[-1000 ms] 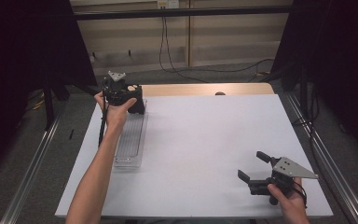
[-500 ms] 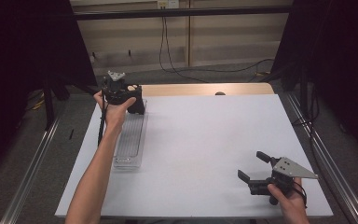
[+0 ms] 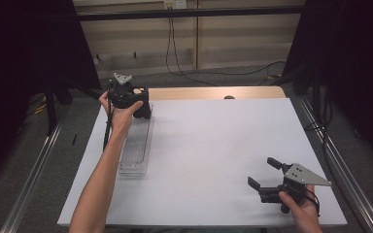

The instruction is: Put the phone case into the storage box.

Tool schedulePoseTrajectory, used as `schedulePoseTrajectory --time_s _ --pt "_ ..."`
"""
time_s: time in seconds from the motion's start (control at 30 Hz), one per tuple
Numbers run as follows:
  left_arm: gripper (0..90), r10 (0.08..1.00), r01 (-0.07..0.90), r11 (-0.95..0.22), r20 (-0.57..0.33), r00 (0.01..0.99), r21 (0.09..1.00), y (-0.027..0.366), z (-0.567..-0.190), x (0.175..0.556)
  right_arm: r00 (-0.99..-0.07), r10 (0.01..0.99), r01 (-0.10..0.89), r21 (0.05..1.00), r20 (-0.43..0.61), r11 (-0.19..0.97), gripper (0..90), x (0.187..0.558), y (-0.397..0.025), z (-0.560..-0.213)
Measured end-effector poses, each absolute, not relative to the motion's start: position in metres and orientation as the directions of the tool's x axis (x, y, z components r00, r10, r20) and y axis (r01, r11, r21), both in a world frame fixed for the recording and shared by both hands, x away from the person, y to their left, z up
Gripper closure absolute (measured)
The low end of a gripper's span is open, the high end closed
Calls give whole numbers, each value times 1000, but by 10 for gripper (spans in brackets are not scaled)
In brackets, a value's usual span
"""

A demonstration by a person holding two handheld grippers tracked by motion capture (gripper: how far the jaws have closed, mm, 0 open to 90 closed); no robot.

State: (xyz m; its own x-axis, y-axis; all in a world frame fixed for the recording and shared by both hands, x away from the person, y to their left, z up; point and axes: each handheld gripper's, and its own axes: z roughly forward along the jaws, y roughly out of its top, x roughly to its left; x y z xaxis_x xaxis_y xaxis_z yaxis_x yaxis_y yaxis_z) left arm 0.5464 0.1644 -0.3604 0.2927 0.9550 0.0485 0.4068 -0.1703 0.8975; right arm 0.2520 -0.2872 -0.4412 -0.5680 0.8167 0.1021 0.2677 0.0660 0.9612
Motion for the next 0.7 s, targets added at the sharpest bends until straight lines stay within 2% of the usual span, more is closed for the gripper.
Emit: schedulePoseTrajectory --time_s 0.7 --pt "94 955 383 -163 48 291 909 164 -362 551 -569 816 269 961 104 65 7 252 -287 -442"
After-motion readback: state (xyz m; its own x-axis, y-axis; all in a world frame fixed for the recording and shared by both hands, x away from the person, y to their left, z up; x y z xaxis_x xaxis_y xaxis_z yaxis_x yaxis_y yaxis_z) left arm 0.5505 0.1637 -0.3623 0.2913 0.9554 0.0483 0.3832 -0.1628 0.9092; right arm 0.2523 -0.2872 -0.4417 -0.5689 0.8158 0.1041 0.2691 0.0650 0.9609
